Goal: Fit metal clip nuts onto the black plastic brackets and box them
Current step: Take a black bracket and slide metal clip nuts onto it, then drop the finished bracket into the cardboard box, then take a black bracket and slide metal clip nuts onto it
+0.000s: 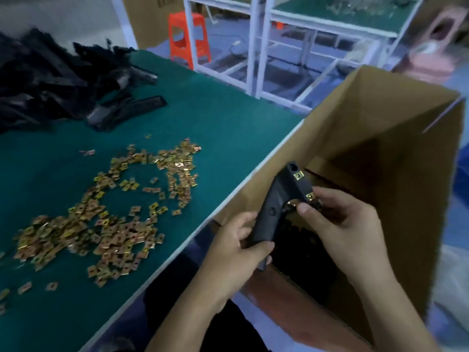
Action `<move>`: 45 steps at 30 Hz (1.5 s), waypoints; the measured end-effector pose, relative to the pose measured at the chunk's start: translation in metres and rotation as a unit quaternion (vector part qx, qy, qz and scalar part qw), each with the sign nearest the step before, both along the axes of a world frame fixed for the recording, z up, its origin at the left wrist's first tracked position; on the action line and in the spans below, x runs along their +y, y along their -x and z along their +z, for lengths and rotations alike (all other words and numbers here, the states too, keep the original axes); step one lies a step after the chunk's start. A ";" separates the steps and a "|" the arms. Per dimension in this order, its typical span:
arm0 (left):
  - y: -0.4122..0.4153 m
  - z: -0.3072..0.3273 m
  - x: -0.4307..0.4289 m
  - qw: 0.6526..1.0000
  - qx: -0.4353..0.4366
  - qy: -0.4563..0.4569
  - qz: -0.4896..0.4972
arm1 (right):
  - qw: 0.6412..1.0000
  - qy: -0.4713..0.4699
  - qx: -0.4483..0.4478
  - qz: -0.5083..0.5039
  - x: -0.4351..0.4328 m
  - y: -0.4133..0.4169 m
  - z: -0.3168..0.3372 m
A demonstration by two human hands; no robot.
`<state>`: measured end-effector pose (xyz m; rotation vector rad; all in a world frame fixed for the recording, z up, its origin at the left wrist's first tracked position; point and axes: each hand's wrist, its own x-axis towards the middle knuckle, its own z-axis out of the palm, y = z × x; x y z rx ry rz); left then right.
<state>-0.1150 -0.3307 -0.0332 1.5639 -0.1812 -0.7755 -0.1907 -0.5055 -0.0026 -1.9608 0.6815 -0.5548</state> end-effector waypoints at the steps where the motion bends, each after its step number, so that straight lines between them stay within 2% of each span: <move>1: -0.001 -0.007 -0.008 1.000 -0.023 -0.010 -0.009 | 1.000 0.010 0.023 -0.005 -0.006 0.005 -0.002; 7: -0.010 -0.027 -0.038 0.983 -0.157 -0.062 -0.066 | 0.973 0.076 0.220 0.006 -0.039 0.032 -0.019; 10: -0.011 -0.030 -0.035 0.974 -0.203 -0.087 -0.057 | 0.964 0.073 0.256 0.002 -0.044 0.038 -0.023; 13: -0.010 -0.027 -0.023 0.964 -0.232 -0.124 -0.048 | 0.968 0.075 0.239 0.019 -0.038 0.033 -0.026; 17: -0.006 -0.008 0.005 0.955 -0.260 -0.130 -0.049 | 0.972 0.086 0.200 0.086 -0.007 0.007 -0.029; 22: -0.013 0.020 0.066 0.932 -0.325 -0.148 0.061 | 0.963 0.127 0.095 0.218 0.070 -0.048 -0.019; 26: -0.025 0.034 0.140 0.885 -0.359 -0.206 0.213 | 0.932 0.124 0.038 0.338 0.145 -0.093 -0.009; 31: -0.037 0.030 0.233 0.816 -0.342 -0.302 0.355 | 0.873 0.131 -0.003 0.470 0.243 -0.140 -0.002; 36: -0.042 0.013 0.305 0.738 -0.306 -0.423 0.427 | 0.823 0.177 0.015 0.540 0.341 -0.181 -0.006; 38: -0.054 0.009 0.326 0.731 -0.295 -0.445 0.425 | 0.805 0.190 0.033 0.561 0.386 -0.193 -0.007; 40: -0.073 0.009 0.345 0.738 -0.269 -0.449 0.425 | 0.787 0.203 0.043 0.581 0.428 -0.206 -0.008; 42: -0.094 0.010 0.366 0.734 -0.257 -0.443 0.447 | 0.796 0.185 0.049 0.574 0.460 -0.228 -0.007; 45: -0.117 0.011 0.391 0.726 -0.255 -0.427 0.475 | 0.829 0.096 0.060 0.548 0.497 -0.273 -0.002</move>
